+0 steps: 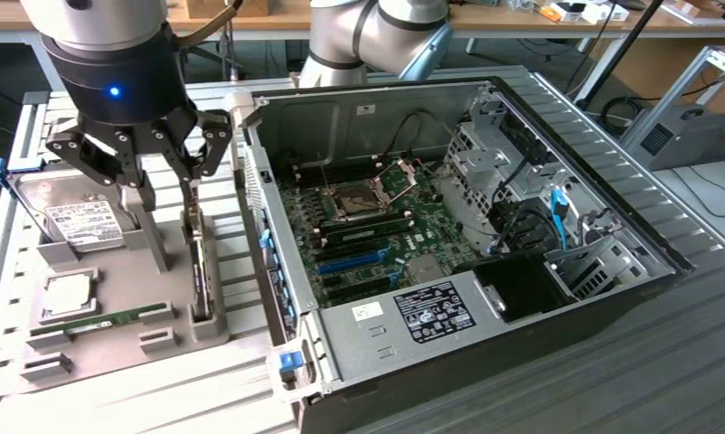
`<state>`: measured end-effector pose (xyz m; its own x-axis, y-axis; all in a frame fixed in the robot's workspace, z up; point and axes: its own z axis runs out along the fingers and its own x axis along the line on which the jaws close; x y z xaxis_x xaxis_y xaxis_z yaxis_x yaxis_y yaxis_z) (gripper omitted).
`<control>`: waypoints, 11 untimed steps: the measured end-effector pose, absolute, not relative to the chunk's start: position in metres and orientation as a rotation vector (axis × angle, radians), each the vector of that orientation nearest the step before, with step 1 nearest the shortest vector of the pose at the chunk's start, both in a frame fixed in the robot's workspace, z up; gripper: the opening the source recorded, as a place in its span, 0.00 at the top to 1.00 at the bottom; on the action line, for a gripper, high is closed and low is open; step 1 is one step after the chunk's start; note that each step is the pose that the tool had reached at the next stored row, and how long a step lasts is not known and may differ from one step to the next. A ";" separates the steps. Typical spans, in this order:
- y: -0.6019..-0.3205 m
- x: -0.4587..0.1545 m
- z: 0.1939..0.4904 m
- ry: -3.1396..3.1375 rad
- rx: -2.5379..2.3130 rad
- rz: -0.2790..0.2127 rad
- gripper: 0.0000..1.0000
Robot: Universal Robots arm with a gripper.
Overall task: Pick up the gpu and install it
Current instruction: 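Pick up the gpu and move the gpu toward the slot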
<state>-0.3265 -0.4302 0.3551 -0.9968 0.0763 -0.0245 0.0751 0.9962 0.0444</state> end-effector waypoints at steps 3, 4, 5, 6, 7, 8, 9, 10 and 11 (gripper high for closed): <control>-0.430 -0.326 0.347 3.113 0.118 0.068 0.58; -0.430 -0.326 0.345 3.113 0.118 0.068 0.58; -0.430 -0.326 0.343 3.112 0.118 0.068 0.58; -0.430 -0.326 0.341 3.112 0.118 0.068 0.58; -0.430 -0.326 0.339 3.112 0.118 0.068 0.58; -0.430 -0.326 0.338 3.112 0.118 0.068 0.58; -0.430 -0.326 0.336 3.112 0.118 0.068 0.58; -0.430 -0.326 0.335 3.112 0.118 0.068 0.58; -0.430 -0.326 0.334 3.113 0.118 0.068 0.58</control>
